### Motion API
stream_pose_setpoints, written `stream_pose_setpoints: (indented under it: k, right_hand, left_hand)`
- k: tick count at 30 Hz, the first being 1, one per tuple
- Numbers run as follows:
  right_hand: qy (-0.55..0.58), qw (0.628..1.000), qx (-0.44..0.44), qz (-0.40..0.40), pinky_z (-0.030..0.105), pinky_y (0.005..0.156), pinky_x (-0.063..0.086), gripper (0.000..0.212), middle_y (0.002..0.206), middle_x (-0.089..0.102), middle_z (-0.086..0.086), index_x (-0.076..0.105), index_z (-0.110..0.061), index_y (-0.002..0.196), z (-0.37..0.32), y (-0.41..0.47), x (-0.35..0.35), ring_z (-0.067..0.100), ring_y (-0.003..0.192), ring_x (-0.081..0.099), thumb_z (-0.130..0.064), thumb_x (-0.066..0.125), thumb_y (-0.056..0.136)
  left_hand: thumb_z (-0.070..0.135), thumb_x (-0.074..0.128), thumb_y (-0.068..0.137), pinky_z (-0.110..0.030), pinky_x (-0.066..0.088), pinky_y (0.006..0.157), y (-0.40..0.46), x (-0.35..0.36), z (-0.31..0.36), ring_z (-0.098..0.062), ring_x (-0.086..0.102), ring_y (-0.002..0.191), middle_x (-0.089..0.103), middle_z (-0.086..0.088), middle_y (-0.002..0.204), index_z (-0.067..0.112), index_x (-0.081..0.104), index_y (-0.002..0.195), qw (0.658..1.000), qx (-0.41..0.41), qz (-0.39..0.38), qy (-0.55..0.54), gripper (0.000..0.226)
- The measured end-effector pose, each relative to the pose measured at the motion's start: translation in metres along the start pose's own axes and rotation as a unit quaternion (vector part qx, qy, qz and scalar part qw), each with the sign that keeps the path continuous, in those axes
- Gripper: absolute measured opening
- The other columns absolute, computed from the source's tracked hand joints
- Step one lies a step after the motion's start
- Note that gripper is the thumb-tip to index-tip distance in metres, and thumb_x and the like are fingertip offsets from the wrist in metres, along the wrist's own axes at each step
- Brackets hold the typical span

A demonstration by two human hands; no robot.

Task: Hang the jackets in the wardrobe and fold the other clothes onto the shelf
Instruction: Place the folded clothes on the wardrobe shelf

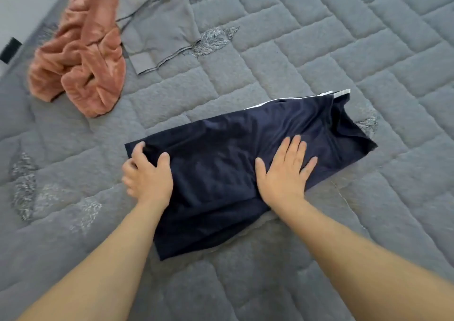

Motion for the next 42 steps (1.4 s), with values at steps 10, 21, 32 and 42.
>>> stream_pose_setpoints:
  k: [10, 21, 32, 42]
  right_hand:
    - [-0.087, 0.994, -0.051, 0.051, 0.063, 0.116, -0.004, 0.077, 0.163, -0.004, 0.015, 0.002, -0.003, 0.155, -0.018, -0.021, 0.036, 0.029, 0.151, -0.008, -0.05, 0.016, 0.096]
    - [0.013, 0.898, -0.437, 0.048, 0.047, 0.09, 0.044, 0.053, 0.117, 0.055, 0.01, 0.06, -0.013, 0.119, -0.063, -0.086, 0.011, 0.032, 0.104, 0.054, -0.051, 0.06, 0.082]
    - [-0.107, 0.898, -0.428, 0.011, 0.036, 0.075, 0.041, 0.029, 0.103, 0.056, 0.001, 0.059, -0.018, 0.11, -0.091, -0.095, 0.007, 0.024, 0.088, 0.054, -0.04, 0.043, 0.099]
    - [-0.164, 0.831, -0.531, 0.019, 0.032, 0.061, 0.042, 0.009, 0.071, 0.054, -0.002, 0.057, -0.018, 0.077, -0.096, -0.118, 0.001, 0.02, 0.064, 0.052, -0.026, 0.061, 0.077]
  left_hand:
    - [0.056, 0.073, 0.063, -0.037, 0.046, 0.098, 0.081, -0.017, -0.024, -0.025, 0.043, 0.115, 0.028, 0.001, 0.119, 0.036, 0.058, 0.085, 0.982, -0.033, -0.174, -0.06, 0.033]
    - [0.045, 0.082, 0.062, -0.04, 0.054, 0.092, 0.081, -0.037, -0.021, -0.019, 0.058, 0.105, 0.033, 0.004, 0.13, 0.028, 0.069, 0.108, 0.954, -0.065, -0.258, -0.139, 0.051]
    - [0.042, 0.074, 0.074, -0.041, 0.052, 0.089, 0.083, -0.053, -0.019, -0.021, 0.057, 0.113, 0.047, 0.001, 0.139, 0.028, 0.061, 0.125, 0.935, -0.058, -0.312, -0.158, 0.054]
    - [0.013, 0.065, 0.084, -0.03, 0.053, 0.05, 0.076, -0.08, -0.031, -0.022, 0.063, 0.074, 0.065, -0.006, 0.084, 0.018, 0.063, 0.088, 0.915, -0.068, -0.331, -0.219, 0.006]
Point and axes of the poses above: each hand's wrist, its own y-axis towards the middle knuckle, its own x-axis out of the palm, z = x × y, the point moved 1 cm from there along y, towards the middle knuckle
